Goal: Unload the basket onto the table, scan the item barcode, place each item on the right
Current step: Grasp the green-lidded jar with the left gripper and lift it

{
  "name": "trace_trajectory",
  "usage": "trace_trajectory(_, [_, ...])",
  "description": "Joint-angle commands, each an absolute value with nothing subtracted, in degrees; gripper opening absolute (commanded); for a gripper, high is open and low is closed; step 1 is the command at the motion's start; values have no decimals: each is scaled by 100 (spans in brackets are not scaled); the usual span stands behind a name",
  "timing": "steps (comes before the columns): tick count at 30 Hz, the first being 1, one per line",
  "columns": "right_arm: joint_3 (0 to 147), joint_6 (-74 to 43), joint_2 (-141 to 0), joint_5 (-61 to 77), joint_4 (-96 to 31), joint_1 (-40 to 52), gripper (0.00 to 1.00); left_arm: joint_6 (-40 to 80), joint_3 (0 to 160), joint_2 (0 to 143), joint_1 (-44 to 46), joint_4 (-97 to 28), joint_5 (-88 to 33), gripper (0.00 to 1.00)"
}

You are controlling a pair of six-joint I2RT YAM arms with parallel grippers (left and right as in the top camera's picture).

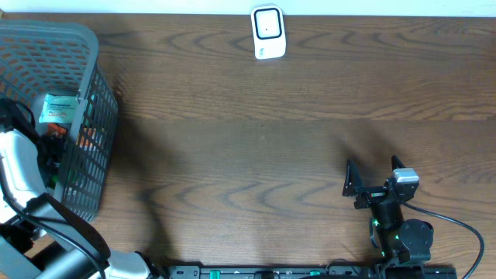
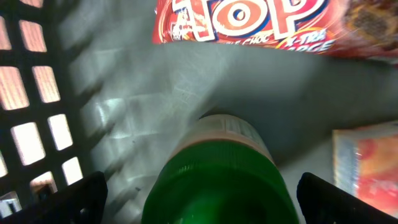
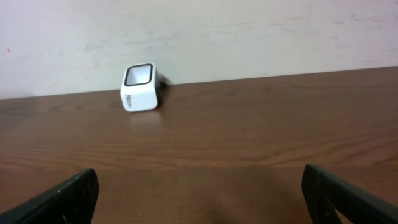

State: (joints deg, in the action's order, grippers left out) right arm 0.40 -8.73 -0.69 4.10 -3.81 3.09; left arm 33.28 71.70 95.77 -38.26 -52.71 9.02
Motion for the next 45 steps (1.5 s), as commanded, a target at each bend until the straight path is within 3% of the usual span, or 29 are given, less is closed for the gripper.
trace_trajectory(1, [32,-939,-43,392,-403,342,99,3415,7061,9891,-3861,-5148,969,98])
trace_trajectory(12, [32,-939,-43,392,-403,342,99,3417,7061,10715,-3861,-5041,952,100])
trace_trajectory(16, [32,-939,-43,392,-403,342,99,3415,7063,10783,-3861,-5041,954,70])
trace_trajectory(18, [32,-939,-43,392,-403,342,99,3415,7074,10770,-3861,-5046,954,60])
trace_trajectory(32, [32,-937,-43,392,-403,342,99,3415,8023,9946,-3861,-5669,869,57])
trace_trajectory(40, [32,-937,-43,392,-403,342,99,3649,9061,8394,-3861,-5699,-137,58])
trace_trajectory(45, [32,-939,-43,392,-403,342,99,4274,9166,7349,-3833,-5199,-1396,59])
